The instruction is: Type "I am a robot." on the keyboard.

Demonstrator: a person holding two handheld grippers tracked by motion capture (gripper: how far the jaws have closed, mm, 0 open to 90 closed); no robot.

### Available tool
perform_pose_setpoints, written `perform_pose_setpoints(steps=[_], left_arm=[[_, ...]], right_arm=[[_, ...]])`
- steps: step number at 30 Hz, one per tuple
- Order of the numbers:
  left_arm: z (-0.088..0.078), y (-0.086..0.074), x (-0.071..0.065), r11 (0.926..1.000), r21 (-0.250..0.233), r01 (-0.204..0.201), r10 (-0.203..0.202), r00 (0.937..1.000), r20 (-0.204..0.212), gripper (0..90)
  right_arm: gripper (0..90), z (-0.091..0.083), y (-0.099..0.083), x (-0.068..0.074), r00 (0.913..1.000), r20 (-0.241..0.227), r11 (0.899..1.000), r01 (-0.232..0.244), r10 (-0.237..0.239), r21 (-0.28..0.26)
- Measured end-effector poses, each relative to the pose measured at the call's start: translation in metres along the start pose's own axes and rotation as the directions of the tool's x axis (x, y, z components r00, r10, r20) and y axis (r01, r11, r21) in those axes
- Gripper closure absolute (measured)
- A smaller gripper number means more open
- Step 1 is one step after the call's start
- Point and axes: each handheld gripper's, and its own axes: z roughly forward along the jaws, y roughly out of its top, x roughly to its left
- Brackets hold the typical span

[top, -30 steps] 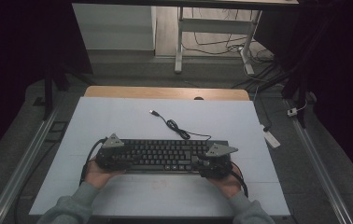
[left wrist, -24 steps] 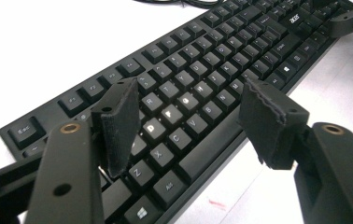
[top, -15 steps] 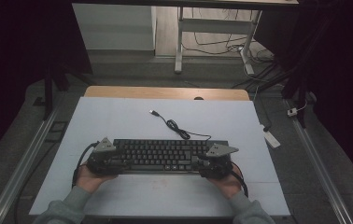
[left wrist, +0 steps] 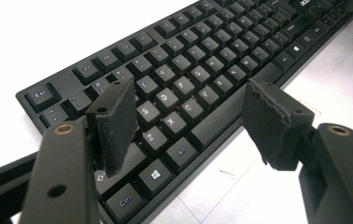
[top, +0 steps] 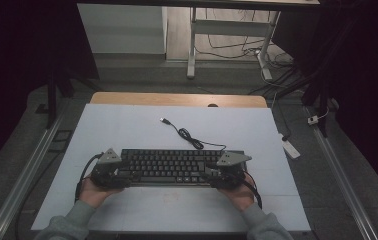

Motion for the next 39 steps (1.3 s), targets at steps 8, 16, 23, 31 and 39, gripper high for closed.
perform_pose_setpoints(steps=[8,16,23,31,39], left_arm=[[0.001,0.000,0.001,1.0000,0.001,0.003,-0.003,1.0000,0.001,35.0],[0.001,0.000,0.000,1.0000,0.003,0.003,-0.003,1.0000,0.001,34.9],[0.001,0.000,0.000,1.0000,0.001,-0.001,0.001,1.0000,0.000,34.8],[0.001,-0.001,0.000,1.0000,0.003,0.000,0.000,1.0000,0.002,34.8],[0.002,0.000,0.000,1.0000,0.007,-0.006,0.006,1.0000,0.001,34.7]], right_arm=[[87.6,0.023,0.017,0.011,0.9970,-0.067,0.998,0.042,-0.039,0.050],[89.9,0.051,0.029,0.020,0.9945,-0.087,0.993,0.067,-0.059,0.093],[89.8,0.067,0.031,0.027,0.9929,-0.092,0.989,0.087,-0.076,0.122],[89.7,0.073,0.029,0.026,0.9944,-0.072,0.986,0.087,-0.077,0.140],[89.9,0.076,0.028,0.027,0.9949,-0.065,0.985,0.086,-0.077,0.151]])
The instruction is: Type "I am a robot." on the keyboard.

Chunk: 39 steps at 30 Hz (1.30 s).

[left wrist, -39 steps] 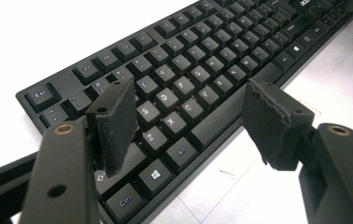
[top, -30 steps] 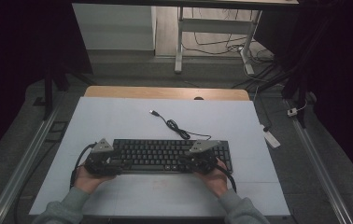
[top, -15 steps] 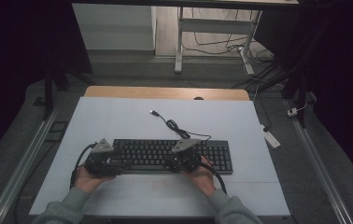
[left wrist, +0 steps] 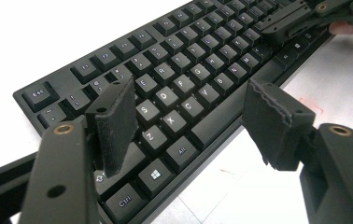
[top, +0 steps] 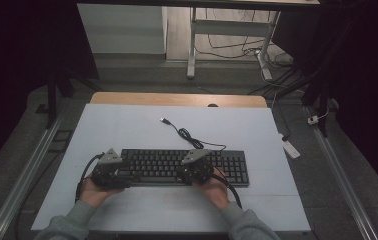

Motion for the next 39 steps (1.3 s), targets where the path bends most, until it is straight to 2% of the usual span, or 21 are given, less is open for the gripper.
perform_pose_setpoints(steps=[3,9,16,19,25,29,39], left_arm=[[0.000,0.000,0.000,1.0000,0.001,-0.001,0.001,1.0000,-0.001,34.7],[0.000,0.000,0.000,1.0000,-0.001,0.000,0.000,1.0000,-0.001,34.7],[-0.001,0.000,-0.001,1.0000,-0.003,-0.002,0.002,1.0000,-0.002,34.6],[0.000,0.000,-0.001,1.0000,-0.001,-0.004,0.004,1.0000,-0.003,34.6],[0.001,0.000,-0.002,1.0000,0.002,-0.006,0.006,1.0000,-0.002,34.4],[0.001,0.000,-0.003,1.0000,0.002,-0.009,0.009,1.0000,-0.002,34.4],[0.000,-0.003,-0.003,1.0000,-0.002,-0.003,0.003,1.0000,-0.004,34.3]], right_arm=[[89.9,-0.003,0.000,-0.001,1.0000,-0.005,1.000,0.002,-0.002,-0.014],[88.8,-0.017,-0.002,-0.005,0.9998,-0.004,0.995,-0.020,0.020,-0.094],[67.9,-0.040,-0.017,-0.016,0.9967,0.042,0.989,-0.063,0.069,-0.131],[62.6,-0.051,-0.026,-0.020,0.9937,0.060,0.985,-0.084,0.094,-0.148],[56.0,-0.070,-0.042,-0.027,0.9894,0.087,0.982,-0.102,0.116,-0.157],[53.3,-0.078,-0.049,-0.029,0.9872,0.111,0.984,-0.097,0.114,-0.150],[49.5,-0.098,-0.068,-0.033,0.9817,0.128,0.978,-0.118,0.141,-0.171]])
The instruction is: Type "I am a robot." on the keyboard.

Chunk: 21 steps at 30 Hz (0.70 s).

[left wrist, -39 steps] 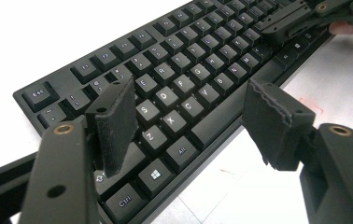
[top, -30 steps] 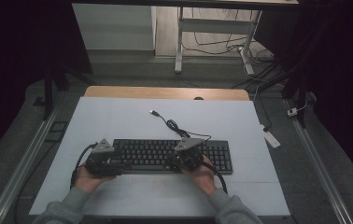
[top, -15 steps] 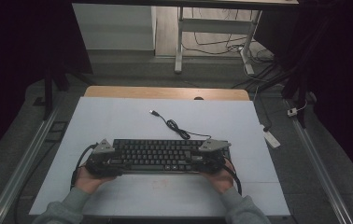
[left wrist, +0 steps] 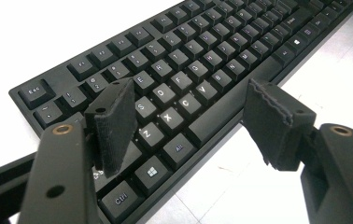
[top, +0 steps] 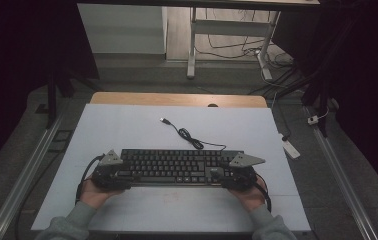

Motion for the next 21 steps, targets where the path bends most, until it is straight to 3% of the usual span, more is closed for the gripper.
perform_pose_setpoints(steps=[6,17,21], left_arm=[[-0.006,-0.006,0.001,0.9999,-0.011,0.009,-0.009,0.9999,-0.007,34.4],[-0.024,-0.027,0.000,0.9995,-0.031,0.007,-0.007,0.9998,-0.020,34.2],[-0.029,-0.032,-0.002,0.9993,-0.037,0.000,-0.001,0.9998,-0.019,34.0]], right_arm=[[48.2,-0.013,-0.009,-0.003,0.9999,0.014,1.000,-0.005,0.005,-0.011],[45.6,-0.034,-0.026,-0.001,0.9989,0.040,1.000,0.026,-0.026,-0.005],[45.5,-0.041,-0.032,-0.002,0.9990,0.044,1.000,0.009,-0.009,-0.007]])
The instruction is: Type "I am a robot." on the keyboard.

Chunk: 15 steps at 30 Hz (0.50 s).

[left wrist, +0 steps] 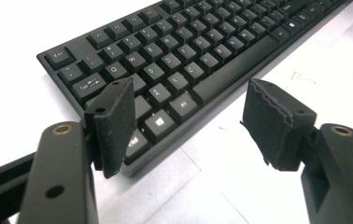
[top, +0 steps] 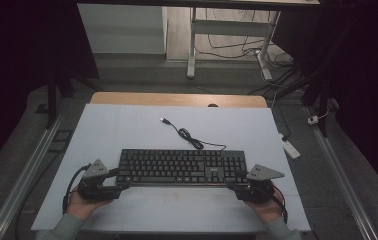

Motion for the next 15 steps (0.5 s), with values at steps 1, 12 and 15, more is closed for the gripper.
perform_pose_setpoints(steps=[1,12,15], left_arm=[[-0.0009,-0.0012,-0.0006,1.0000,-0.001,-0.002,0.002,1.0000,0.001,33.9],[-0.0024,-0.0059,0.0000,1.0000,-0.002,0.004,-0.004,1.0000,-0.003,33.7],[-0.0019,-0.0060,-0.0002,1.0000,-0.001,0.003,-0.003,1.0000,-0.003,33.6]], right_arm=[[45.4,-0.0016,-0.0012,-0.0008,1.0000,0.004,1.000,-0.001,0.001,0.002],[45.4,-0.0064,-0.0061,-0.0047,0.9999,0.008,1.000,-0.007,0.007,-0.008],[45.4,-0.0059,-0.0060,-0.0045,1.0000,0.006,1.000,-0.007,0.007,-0.006]])
